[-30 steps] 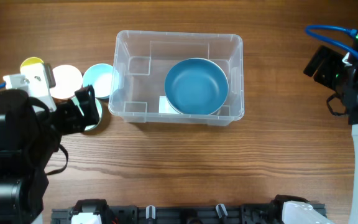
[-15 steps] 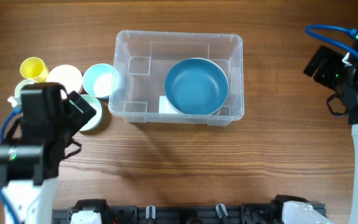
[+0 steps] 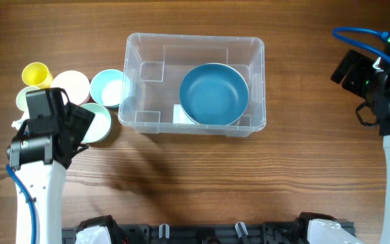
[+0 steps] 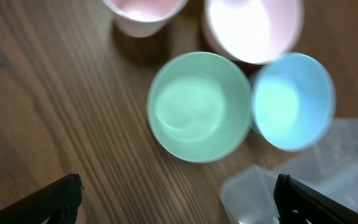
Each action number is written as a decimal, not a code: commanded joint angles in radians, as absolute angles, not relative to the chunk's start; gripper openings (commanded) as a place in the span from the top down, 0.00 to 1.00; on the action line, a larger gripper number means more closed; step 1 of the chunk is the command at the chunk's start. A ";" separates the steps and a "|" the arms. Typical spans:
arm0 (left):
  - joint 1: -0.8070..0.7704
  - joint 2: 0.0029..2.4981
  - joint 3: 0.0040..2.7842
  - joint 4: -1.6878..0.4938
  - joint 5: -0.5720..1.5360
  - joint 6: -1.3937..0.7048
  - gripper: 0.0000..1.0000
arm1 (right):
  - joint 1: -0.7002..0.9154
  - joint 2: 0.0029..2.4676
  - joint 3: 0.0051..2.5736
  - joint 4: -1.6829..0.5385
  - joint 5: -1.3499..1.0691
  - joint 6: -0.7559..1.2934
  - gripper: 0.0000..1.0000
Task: Pack container
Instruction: 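Move the left gripper toward the light green and blue bowls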
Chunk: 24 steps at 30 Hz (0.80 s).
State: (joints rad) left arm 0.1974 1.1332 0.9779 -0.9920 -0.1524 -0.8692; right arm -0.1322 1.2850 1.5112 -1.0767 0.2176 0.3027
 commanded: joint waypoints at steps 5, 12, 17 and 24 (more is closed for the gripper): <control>0.260 1.269 0.894 -0.933 -0.127 -1.030 0.06 | -0.135 1.286 1.512 -1.074 0.216 0.317 0.01; 0.260 1.391 0.884 -0.854 -0.112 -1.030 0.17 | -0.135 1.286 1.512 -1.074 0.216 0.317 0.00; 0.260 1.467 0.884 -0.794 -0.112 -1.029 0.28 | -0.135 1.286 1.512 -1.074 0.216 0.317 0.00; 0.260 1.520 0.884 -0.749 -0.112 -1.029 0.34 | -0.135 1.286 1.512 -1.074 0.216 0.317 0.00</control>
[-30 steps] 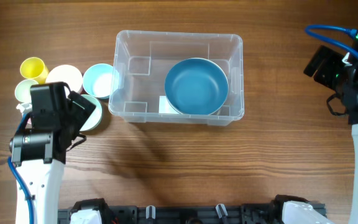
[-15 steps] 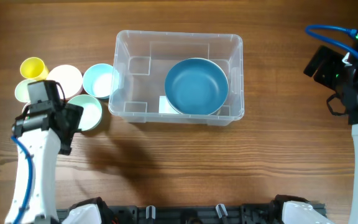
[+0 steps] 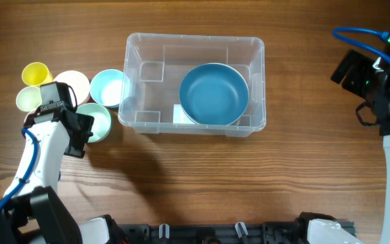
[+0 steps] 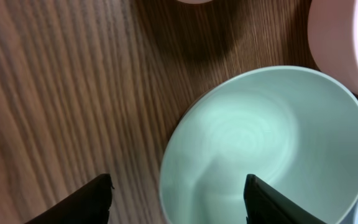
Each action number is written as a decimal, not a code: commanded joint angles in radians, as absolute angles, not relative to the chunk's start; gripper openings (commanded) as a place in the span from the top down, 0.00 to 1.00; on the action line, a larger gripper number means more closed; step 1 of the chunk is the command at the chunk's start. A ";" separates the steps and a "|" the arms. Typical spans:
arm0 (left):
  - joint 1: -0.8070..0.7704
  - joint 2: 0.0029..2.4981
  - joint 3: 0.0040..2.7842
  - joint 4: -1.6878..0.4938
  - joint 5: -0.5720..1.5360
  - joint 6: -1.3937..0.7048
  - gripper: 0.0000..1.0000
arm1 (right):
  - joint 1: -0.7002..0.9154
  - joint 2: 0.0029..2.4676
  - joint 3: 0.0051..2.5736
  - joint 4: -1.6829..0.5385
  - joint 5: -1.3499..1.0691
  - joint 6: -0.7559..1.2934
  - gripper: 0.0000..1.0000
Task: Pack container
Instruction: 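Move the left gripper toward the light green and blue bowls, then grasp the rim of the light green bowl with the left gripper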
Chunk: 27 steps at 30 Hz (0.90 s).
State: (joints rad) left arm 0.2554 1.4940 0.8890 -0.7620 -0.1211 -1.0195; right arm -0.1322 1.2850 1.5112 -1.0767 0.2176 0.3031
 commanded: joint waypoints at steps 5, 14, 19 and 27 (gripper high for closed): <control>0.260 1.566 0.883 -0.728 -0.113 -1.029 0.42 | -0.135 1.286 1.512 -1.074 0.216 0.317 0.01; 0.260 1.607 0.883 -0.718 -0.113 -1.025 0.72 | -0.135 1.286 1.512 -1.074 0.216 0.317 0.00; 0.260 1.607 0.884 -0.730 -0.113 -1.025 0.95 | -0.135 1.286 1.512 -1.074 0.216 0.317 0.00; 0.260 1.607 0.884 -0.796 -0.113 -1.026 0.96 | -0.135 1.286 1.512 -1.074 0.216 0.318 0.00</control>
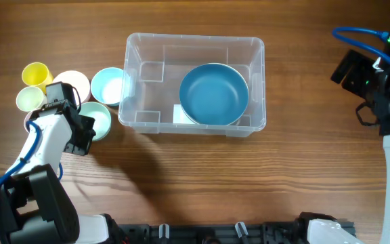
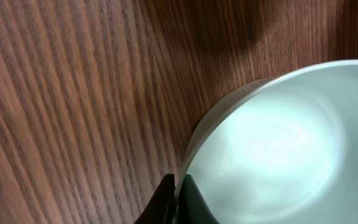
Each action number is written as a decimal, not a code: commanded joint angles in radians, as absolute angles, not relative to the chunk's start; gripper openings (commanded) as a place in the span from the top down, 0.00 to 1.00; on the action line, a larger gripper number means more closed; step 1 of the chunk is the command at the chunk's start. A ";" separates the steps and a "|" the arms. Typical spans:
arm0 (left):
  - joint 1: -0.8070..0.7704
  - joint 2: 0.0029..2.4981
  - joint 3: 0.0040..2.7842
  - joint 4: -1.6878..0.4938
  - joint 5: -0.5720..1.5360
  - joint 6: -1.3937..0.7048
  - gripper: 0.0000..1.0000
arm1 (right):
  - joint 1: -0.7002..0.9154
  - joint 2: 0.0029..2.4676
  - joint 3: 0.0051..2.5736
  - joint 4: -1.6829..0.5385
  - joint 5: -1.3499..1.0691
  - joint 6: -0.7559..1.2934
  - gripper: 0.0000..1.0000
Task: Pack container
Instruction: 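Grasp the rim of the light green bowl with the left gripper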
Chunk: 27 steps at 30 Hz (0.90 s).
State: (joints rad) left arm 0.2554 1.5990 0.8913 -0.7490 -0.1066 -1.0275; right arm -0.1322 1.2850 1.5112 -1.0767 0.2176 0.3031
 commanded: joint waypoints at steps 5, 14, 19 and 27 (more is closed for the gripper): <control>0.260 1.602 0.884 -0.854 -0.113 -1.026 0.96 | -0.135 1.286 1.512 -1.074 0.216 0.317 0.00; 0.260 1.481 0.887 -0.947 -0.113 -1.019 0.96 | -0.135 1.286 1.512 -1.074 0.216 0.318 0.00; 0.241 1.307 0.909 -0.951 -0.067 -0.839 0.96 | -0.135 1.286 1.512 -1.074 0.216 0.317 0.00; 0.110 1.029 1.000 -0.871 0.097 -0.615 0.96 | -0.135 1.286 1.512 -1.074 0.216 0.318 0.00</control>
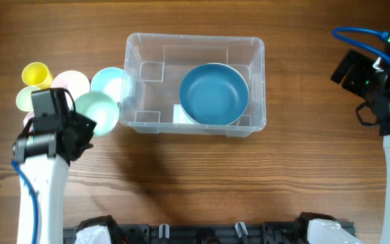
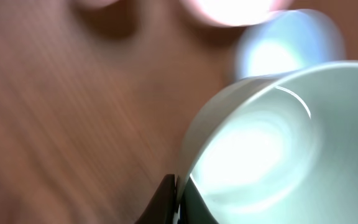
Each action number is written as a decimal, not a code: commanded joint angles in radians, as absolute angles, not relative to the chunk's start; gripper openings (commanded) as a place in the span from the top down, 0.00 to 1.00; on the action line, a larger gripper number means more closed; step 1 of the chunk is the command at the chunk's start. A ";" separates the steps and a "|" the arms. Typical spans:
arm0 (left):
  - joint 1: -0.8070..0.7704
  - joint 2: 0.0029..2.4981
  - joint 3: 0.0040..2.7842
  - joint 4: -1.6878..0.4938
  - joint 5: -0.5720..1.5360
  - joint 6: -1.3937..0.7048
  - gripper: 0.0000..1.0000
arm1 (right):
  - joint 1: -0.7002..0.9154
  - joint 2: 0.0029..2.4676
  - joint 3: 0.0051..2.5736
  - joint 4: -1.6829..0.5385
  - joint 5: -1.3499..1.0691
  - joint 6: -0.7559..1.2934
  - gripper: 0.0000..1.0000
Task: Pack container
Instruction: 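Grasp the rim of the light green bowl with the left gripper, then carry the light green bowl into the clear box and release it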
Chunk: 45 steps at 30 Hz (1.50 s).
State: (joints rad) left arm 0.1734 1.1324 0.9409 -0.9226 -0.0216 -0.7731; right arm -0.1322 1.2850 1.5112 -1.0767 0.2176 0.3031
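Observation:
My left gripper (image 1: pixel 84 123) is shut on the near-left rim of a pale green bowl (image 1: pixel 97 110), which it holds off the table just left of the clear plastic container (image 1: pixel 257 81). In the left wrist view the green bowl (image 2: pixel 272 143) fills the right side, and its rim is pinched between my left gripper's (image 2: pixel 179 200) fingers. A dark blue bowl (image 1: pixel 214 93) lies inside the container. My right arm (image 1: pixel 378 88) stays at the far right edge, and its jaws are not clear to see.
A yellow cup (image 1: pixel 36 73), a pink bowl (image 1: pixel 70 81), a light blue bowl (image 1: pixel 109 81) and a pale green cup (image 1: pixel 24 99) stand in a cluster left of the container. The light blue bowl (image 2: pixel 284 46) shows blurred below the held bowl.
The green bowl has left the table and sits higher and slightly right, nearer the container's left wall, still pinched by my left gripper. The right arm has not moved.
My left gripper was open above the green bowl among the cups. Then it was low with its fingers on either side of the bowl's near rim. Then it was shut on that rim on the table. Now the bowl is in the air beside the container.

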 commanded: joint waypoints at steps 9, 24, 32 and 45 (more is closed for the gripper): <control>-0.102 0.979 1.075 -0.704 0.136 -0.609 0.96 | -0.135 1.286 1.512 -1.074 0.216 0.317 0.00; -0.306 1.584 1.520 -0.813 -0.096 -0.473 0.96 | -0.135 1.286 1.512 -1.074 0.216 0.317 0.00; -0.315 1.748 1.550 -0.785 -0.151 -0.506 0.96 | -0.135 1.286 1.512 -1.074 0.216 0.317 0.01; -0.314 1.880 1.550 -0.725 -0.189 -0.506 0.96 | -0.135 1.286 1.512 -1.074 0.216 0.317 0.00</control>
